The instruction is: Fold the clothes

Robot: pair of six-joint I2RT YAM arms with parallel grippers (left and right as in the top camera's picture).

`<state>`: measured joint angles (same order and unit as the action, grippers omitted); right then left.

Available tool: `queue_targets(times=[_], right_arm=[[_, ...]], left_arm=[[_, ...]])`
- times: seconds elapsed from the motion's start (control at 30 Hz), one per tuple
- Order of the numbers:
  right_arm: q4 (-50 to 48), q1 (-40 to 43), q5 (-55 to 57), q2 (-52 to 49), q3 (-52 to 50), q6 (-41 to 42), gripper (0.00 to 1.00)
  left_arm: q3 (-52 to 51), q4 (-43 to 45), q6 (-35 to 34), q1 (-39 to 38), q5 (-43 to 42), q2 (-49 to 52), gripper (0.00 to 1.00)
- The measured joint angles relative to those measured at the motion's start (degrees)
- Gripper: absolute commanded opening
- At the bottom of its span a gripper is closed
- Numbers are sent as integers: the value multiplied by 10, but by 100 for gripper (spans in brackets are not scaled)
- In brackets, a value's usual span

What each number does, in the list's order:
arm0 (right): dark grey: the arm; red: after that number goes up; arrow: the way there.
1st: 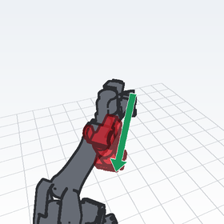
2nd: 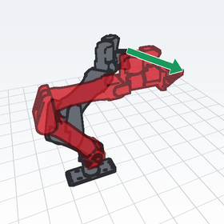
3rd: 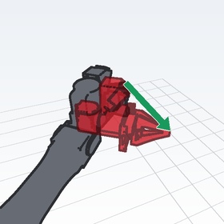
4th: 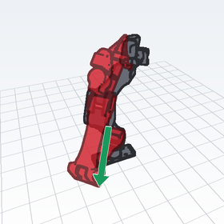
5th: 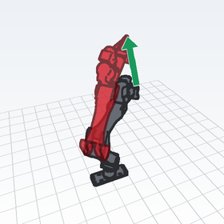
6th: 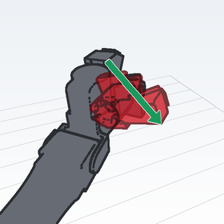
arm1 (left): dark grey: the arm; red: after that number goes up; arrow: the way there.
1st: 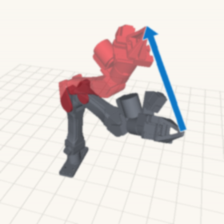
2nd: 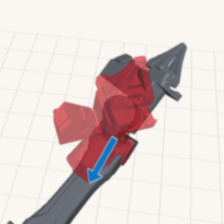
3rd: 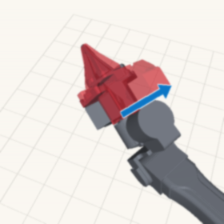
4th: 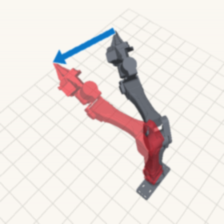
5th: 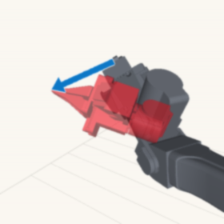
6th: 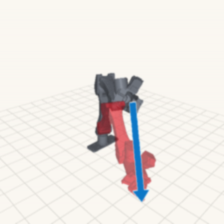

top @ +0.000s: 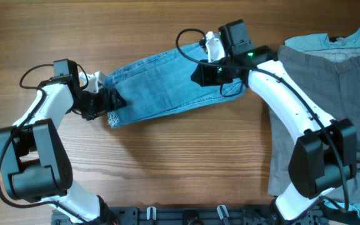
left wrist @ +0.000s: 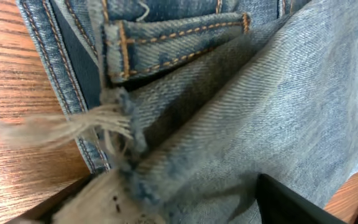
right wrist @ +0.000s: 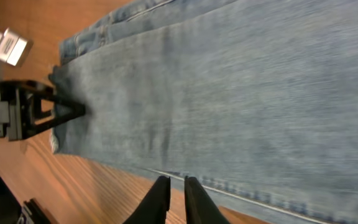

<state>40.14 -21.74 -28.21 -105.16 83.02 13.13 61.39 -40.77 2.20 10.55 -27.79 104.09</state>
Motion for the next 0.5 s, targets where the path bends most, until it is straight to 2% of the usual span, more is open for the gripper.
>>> queue_targets(times=[0.2,0.3,0.37,0.5], right_arm=[[-88,-89,-4,-15,-55,1,8],[-186,-137,-7,-59,-73,18,8],[-260,-159,-10,-118,-76,45,8],[-287,-154,-23,-173,-77,116,8]], left_arm=[[18,-65,-10,28,-10,0,100],[53,-101,-10,52,-39,0,100],[65,-105,-10,68,-52,0,100],[65,-108,-9,72,-51,0,100]])
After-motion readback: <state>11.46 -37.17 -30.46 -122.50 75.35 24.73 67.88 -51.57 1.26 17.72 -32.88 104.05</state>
